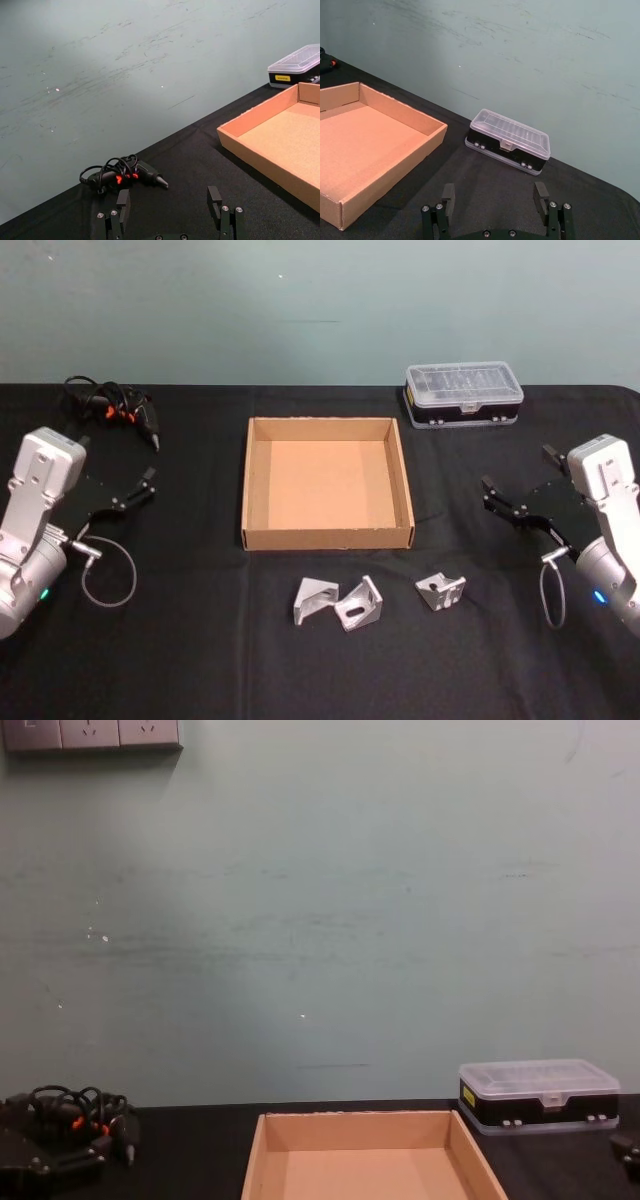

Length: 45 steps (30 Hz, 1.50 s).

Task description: Use one hand to pick up the angle iron from the table and place it into the box.

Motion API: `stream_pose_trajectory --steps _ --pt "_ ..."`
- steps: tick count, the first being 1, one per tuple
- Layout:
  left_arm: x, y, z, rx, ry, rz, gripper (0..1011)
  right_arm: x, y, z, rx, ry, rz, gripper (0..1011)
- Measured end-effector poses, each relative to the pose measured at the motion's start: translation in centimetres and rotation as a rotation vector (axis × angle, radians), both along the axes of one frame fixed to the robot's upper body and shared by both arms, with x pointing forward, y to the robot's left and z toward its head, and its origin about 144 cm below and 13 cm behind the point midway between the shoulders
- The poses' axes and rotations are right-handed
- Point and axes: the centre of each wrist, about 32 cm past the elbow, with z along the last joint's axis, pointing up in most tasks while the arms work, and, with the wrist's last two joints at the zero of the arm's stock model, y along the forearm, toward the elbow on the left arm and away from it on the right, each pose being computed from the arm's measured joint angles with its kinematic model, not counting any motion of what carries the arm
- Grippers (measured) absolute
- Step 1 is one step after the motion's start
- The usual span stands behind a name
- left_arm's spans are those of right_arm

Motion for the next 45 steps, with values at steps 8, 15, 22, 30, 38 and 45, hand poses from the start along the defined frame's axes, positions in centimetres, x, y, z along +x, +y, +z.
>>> stream_pose_trajectory --steps 8,15,22,30,38,45 --pt "0.0 0.0 0.0 0.0 0.0 0.0 1011 0.0 0.0 0.0 0.0 0.0 0.0 1000" --pt "0.0 0.0 0.0 0.0 0.0 0.0 1011 0.0 0.0 0.0 0.0 0.0 0.0 1002" --pt "0.0 0.0 0.0 0.0 0.0 0.0 1011 0.0 0.0 0.0 0.0 0.0 0.0 1002" --pt "0.0 0.0 0.0 0.0 0.0 0.0 1011 0.0 0.0 0.0 0.0 0.0 0.0 1002" --pt "0.0 0.0 0.0 0.0 0.0 0.0 1011 0.0 0.0 0.0 0.0 0.0 0.0 1000" --pt "0.0 0.0 0.0 0.0 0.0 0.0 1011 -0.42 -0.94 0.7 0.019 -0.011 -0.012 1002"
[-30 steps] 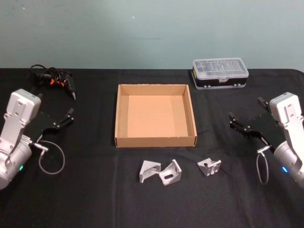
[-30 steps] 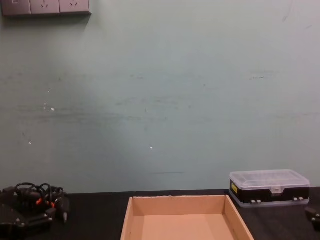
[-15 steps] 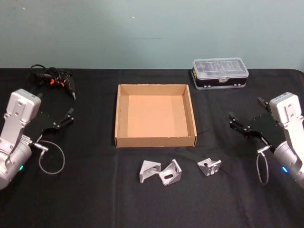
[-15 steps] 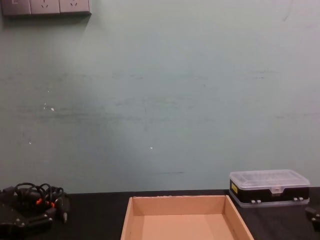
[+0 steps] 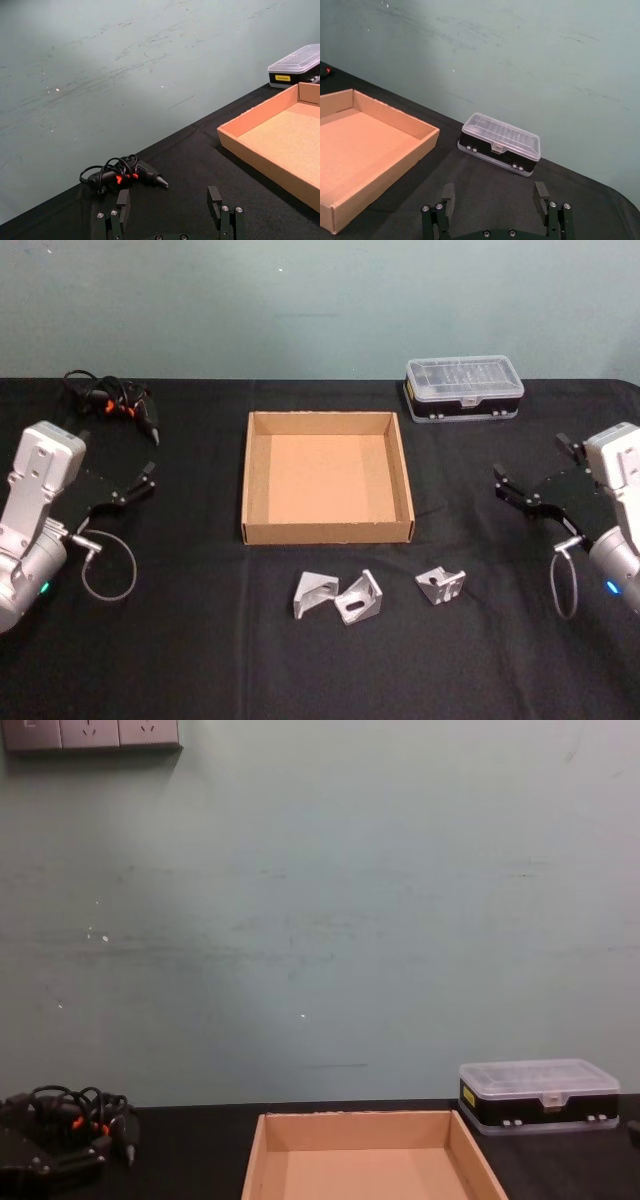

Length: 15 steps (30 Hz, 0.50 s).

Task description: Use one hand to pick up the angle iron from the table and place it into the box.

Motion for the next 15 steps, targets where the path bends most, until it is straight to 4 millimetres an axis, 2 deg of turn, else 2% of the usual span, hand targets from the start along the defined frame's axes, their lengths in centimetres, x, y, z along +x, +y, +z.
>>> stream_pose_trajectory --steps 6,15 --pt "0.0 0.0 0.0 0.0 0.0 0.0 1011 -1.3 -0.4 0.8 0.03 0.006 0.017 1000" --pt "0.0 0.0 0.0 0.0 0.0 0.0 1011 -4.5 -1.1 3.1 0.073 0.053 0.124 1002"
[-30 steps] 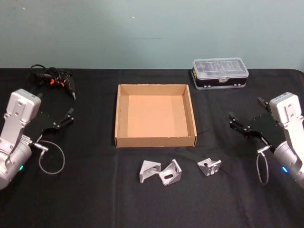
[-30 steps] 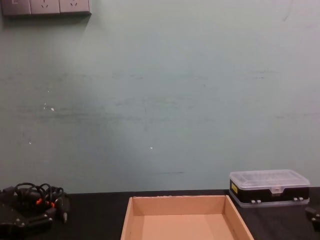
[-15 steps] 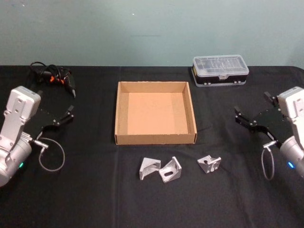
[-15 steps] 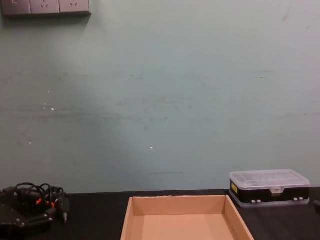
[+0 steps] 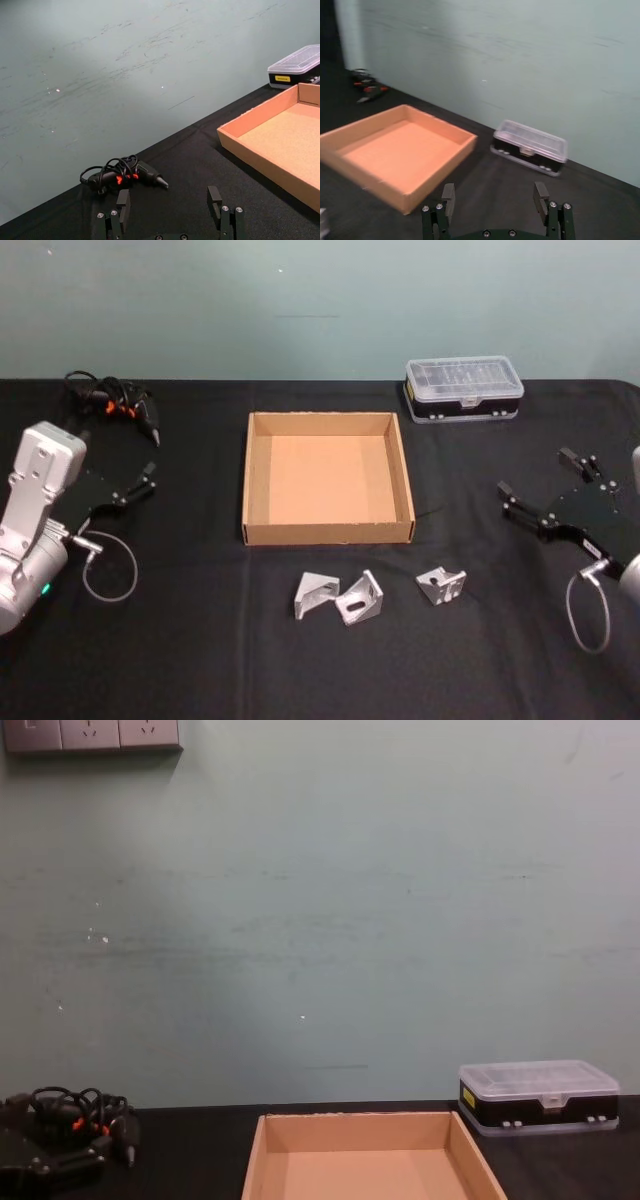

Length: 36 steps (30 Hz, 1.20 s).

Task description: Use one hand to pick up the angle iron from the table and place it into the box.

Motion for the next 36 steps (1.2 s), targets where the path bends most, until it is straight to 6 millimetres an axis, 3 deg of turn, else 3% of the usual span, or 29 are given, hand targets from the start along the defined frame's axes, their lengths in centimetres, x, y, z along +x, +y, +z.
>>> stream_pose_trajectory --steps 13,23,36 --pt "0.0 0.0 0.0 0.0 0.0 0.0 1011 -2.4 -1.0 3.4 -0.067 0.17 0.231 1002" --pt "0.0 0.0 0.0 0.0 0.0 0.0 1011 -4.9 1.5 4.6 -0.049 0.338 0.188 1000" --pt "0.0 0.0 0.0 0.0 0.0 0.0 1011 -5.4 4.8 5.0 -0.049 0.464 0.094 1002"
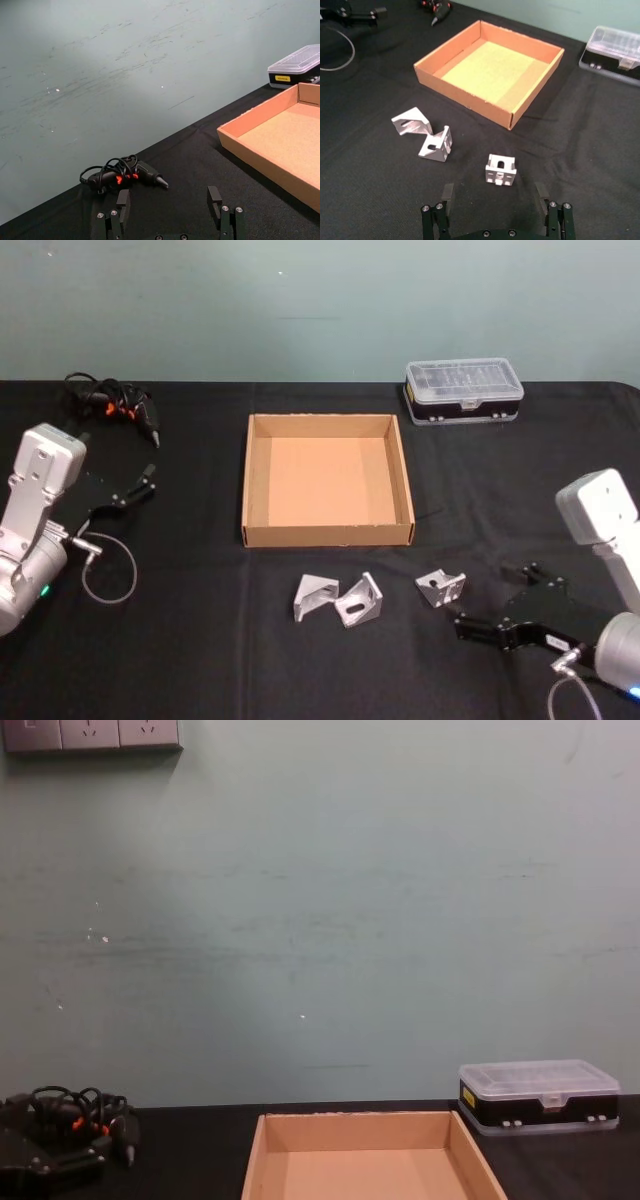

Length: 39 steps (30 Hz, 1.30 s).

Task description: Use one hand to pick up the angle iron from the table and place it into the box.

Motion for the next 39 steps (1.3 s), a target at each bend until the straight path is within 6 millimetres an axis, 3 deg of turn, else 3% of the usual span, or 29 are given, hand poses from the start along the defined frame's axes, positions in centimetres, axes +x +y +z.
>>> stream_pose_trajectory --steps 13,39 --pt "0.0 0.0 0.0 0.0 0.0 0.0 1011 1.5 2.1 -0.9 -0.042 0.046 -0.047 1000" --pt "0.0 0.0 0.0 0.0 0.0 0.0 1011 4.0 3.8 -2.5 -0.012 0.047 -0.134 1000"
